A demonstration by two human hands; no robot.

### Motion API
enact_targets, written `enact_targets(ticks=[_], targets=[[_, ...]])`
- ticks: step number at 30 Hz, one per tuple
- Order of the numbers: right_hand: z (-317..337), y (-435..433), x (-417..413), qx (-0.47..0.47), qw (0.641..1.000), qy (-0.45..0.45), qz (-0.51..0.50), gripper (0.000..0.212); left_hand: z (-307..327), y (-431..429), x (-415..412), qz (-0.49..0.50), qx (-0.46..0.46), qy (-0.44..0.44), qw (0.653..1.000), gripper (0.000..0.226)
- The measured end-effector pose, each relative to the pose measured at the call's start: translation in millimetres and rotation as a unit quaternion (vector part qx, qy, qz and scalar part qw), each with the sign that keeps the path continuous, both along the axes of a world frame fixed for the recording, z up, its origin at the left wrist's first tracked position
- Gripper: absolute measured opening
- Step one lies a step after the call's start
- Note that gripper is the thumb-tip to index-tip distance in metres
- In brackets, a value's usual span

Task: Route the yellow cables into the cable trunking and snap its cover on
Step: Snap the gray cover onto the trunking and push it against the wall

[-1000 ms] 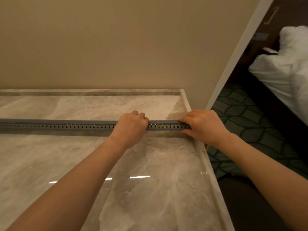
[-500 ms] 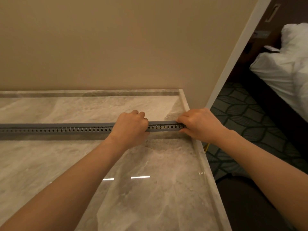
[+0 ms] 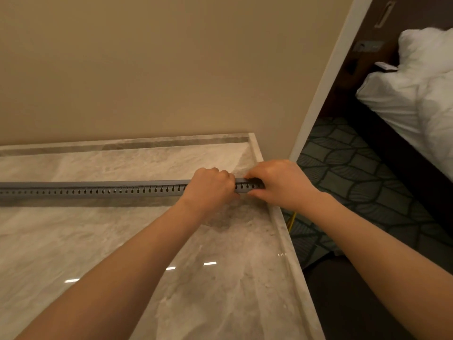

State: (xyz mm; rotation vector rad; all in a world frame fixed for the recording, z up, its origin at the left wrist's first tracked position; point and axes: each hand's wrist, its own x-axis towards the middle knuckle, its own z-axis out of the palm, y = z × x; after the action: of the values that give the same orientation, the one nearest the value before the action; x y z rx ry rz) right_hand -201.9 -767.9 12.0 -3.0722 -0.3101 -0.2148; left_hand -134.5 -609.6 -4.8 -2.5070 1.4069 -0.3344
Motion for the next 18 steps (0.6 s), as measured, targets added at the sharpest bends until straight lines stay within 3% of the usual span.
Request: enact_targets(ticks=[3, 10, 14, 18], targets=[[4.0, -14.9, 0.9, 0.036, 0.999, 0.027, -0.027, 0.035, -2.1, -1.2, 1.1, -0.002, -0.002, 0.004, 1.000, 0.036], [25.0, -56.3, 0.0, -0.222, 0.969, 0.103, -0.002, 0.061, -7.5, -1.4, 5.1, -0.015, -0.002, 0.005, 1.000, 0.046], [29.3, -47.6, 11.2, -0.320, 0.938, 0.129, 0.047, 0.057, -8.0, -2.9, 4.9, -0.017, 0.001, 0.002, 1.000, 0.046], [27.8, -33.5, 19.4, -0.376, 0.910, 0.147, 0.090, 0.037, -9.3, -2.2, 3.7, -0.014, -0.006, 0.005, 1.000, 0.044]])
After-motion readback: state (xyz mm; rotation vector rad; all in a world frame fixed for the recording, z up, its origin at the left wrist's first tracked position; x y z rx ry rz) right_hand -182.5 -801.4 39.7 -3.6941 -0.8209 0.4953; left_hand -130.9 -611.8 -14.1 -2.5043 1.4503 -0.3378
